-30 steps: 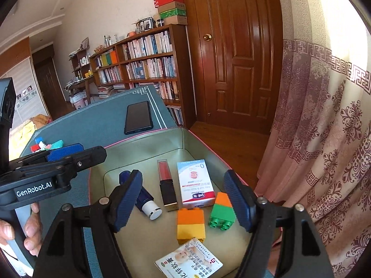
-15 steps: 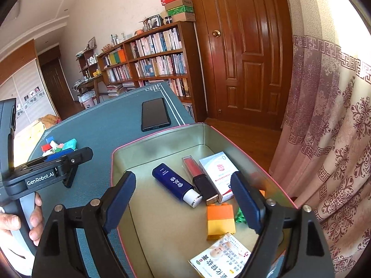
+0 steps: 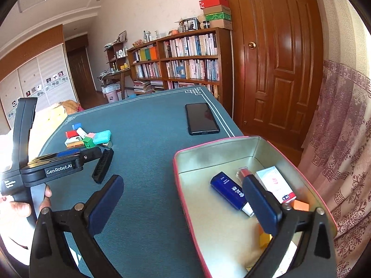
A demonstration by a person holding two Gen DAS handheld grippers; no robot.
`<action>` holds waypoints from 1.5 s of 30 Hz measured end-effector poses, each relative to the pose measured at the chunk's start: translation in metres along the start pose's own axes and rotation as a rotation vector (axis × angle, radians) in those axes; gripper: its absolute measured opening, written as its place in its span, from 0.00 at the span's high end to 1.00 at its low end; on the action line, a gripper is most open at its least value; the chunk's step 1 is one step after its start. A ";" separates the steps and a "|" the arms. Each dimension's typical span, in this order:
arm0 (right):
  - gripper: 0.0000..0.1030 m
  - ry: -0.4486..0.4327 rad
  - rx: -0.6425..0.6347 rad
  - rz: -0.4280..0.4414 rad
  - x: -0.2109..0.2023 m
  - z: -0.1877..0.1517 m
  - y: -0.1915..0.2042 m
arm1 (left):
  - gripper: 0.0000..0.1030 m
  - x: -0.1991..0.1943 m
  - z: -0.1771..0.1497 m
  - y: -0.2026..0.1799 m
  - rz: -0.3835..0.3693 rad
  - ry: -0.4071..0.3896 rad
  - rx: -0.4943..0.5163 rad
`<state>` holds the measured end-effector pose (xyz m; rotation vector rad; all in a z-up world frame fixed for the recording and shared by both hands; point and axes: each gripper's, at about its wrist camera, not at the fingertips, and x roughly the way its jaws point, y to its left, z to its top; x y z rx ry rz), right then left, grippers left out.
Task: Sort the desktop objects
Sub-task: 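Move both tools back over the table toward the ring and black comb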
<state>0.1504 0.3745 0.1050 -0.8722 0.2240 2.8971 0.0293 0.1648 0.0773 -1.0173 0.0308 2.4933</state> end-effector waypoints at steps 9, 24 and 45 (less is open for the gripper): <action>0.00 0.024 -0.044 0.085 0.023 0.002 0.044 | 0.33 -0.002 -0.008 0.065 0.085 0.003 -0.079; 0.00 0.092 -0.095 0.163 0.056 -0.003 0.089 | 0.33 0.012 -0.007 0.157 0.252 0.029 -0.163; 0.00 0.171 -0.092 0.199 0.099 0.000 0.112 | 0.61 0.042 -0.015 0.178 0.246 0.068 -0.141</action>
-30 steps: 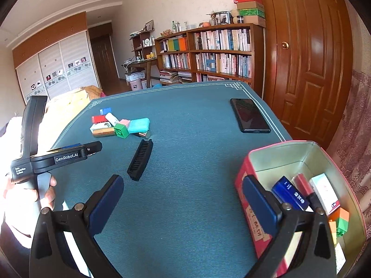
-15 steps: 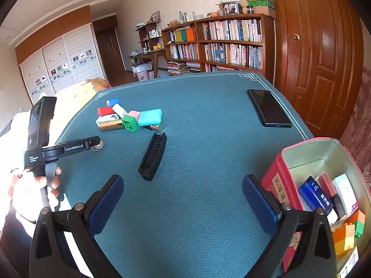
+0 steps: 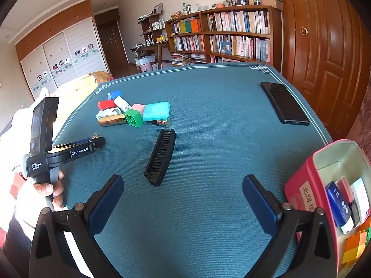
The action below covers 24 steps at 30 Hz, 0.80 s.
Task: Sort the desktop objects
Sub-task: 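Move both tools back over the table toward the ring and black comb, then grasp the pearl ring with the left tool while the right tool grasps the black comb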
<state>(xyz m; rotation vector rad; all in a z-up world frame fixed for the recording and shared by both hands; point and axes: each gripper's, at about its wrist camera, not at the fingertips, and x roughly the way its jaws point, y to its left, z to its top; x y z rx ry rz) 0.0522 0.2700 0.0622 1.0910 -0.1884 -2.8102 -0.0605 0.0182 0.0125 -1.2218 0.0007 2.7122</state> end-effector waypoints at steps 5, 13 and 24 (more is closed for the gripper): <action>0.01 0.017 -0.024 -0.007 0.014 0.002 0.007 | 0.61 -0.006 -0.002 -0.001 -0.041 -0.006 -0.016; 0.01 0.047 -0.025 -0.005 0.040 0.011 0.011 | 0.61 -0.024 -0.004 -0.006 -0.062 -0.048 -0.005; 0.33 0.091 -0.099 -0.053 0.077 0.018 0.028 | 0.61 -0.030 -0.008 -0.005 -0.064 -0.052 -0.009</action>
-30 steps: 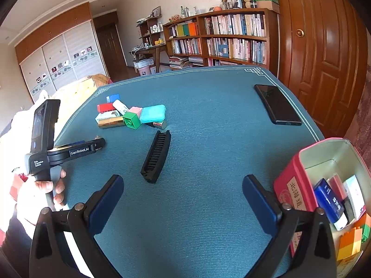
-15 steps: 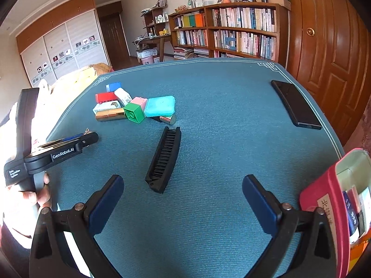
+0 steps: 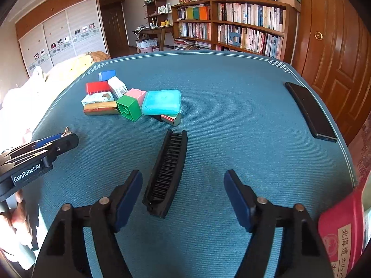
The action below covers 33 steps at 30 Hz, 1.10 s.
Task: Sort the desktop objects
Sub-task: 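Grasp the pearl ring with the left tool while the right tool grasps the black comb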
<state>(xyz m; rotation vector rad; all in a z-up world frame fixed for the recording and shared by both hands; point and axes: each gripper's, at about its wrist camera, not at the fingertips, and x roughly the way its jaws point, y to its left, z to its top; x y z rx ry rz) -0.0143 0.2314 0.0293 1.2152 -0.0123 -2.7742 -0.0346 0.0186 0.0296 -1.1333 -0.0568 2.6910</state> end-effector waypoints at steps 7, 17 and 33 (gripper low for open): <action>0.51 0.035 -0.052 0.000 0.022 0.004 0.017 | 0.61 0.000 -0.002 -0.001 -0.008 0.003 0.002; 0.71 0.021 -0.064 -0.022 0.024 -0.001 0.019 | 0.61 0.001 -0.006 -0.006 -0.010 0.006 0.015; 0.71 -0.053 0.011 0.008 -0.025 -0.005 0.009 | 0.61 -0.002 -0.009 -0.015 -0.005 -0.006 0.038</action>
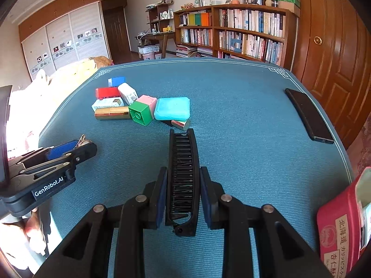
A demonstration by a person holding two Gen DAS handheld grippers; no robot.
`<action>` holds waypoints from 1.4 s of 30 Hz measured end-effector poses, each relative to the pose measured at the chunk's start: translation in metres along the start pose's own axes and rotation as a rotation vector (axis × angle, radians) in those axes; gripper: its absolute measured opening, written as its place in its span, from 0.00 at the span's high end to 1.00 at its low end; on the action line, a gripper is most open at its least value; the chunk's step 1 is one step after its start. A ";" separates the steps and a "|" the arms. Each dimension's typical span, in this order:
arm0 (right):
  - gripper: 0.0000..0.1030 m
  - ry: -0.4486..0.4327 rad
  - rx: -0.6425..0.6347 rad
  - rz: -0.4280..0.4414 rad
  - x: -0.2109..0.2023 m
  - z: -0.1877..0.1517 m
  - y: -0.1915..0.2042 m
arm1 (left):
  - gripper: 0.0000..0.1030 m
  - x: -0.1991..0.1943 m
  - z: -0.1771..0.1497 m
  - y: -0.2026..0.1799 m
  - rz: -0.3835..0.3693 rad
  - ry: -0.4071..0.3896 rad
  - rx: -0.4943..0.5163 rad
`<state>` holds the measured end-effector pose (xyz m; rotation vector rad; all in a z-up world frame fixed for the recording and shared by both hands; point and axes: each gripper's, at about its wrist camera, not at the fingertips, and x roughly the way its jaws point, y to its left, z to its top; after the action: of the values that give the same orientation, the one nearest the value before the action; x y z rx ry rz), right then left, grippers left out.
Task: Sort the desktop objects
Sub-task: 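Grasp the pearl ring with the left tool while the right tool grasps the black comb, then carry the ring and comb over the tin and open both tools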
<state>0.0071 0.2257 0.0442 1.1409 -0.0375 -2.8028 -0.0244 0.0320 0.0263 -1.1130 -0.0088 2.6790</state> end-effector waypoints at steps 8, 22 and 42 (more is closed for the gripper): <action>0.71 -0.047 0.033 -0.021 -0.034 -0.007 -0.015 | 0.61 -0.010 -0.001 -0.018 -0.016 -0.014 0.032; 0.71 -0.122 0.104 -0.083 -0.101 -0.035 -0.060 | 0.61 -0.038 -0.016 -0.070 -0.089 -0.029 0.105; 0.71 -0.167 0.246 -0.236 -0.159 -0.077 -0.155 | 0.61 -0.069 -0.022 -0.189 -0.289 -0.029 0.279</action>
<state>0.1590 0.3994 0.0896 1.0122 -0.2873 -3.1698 0.0796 0.1983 0.0774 -0.9096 0.1792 2.3517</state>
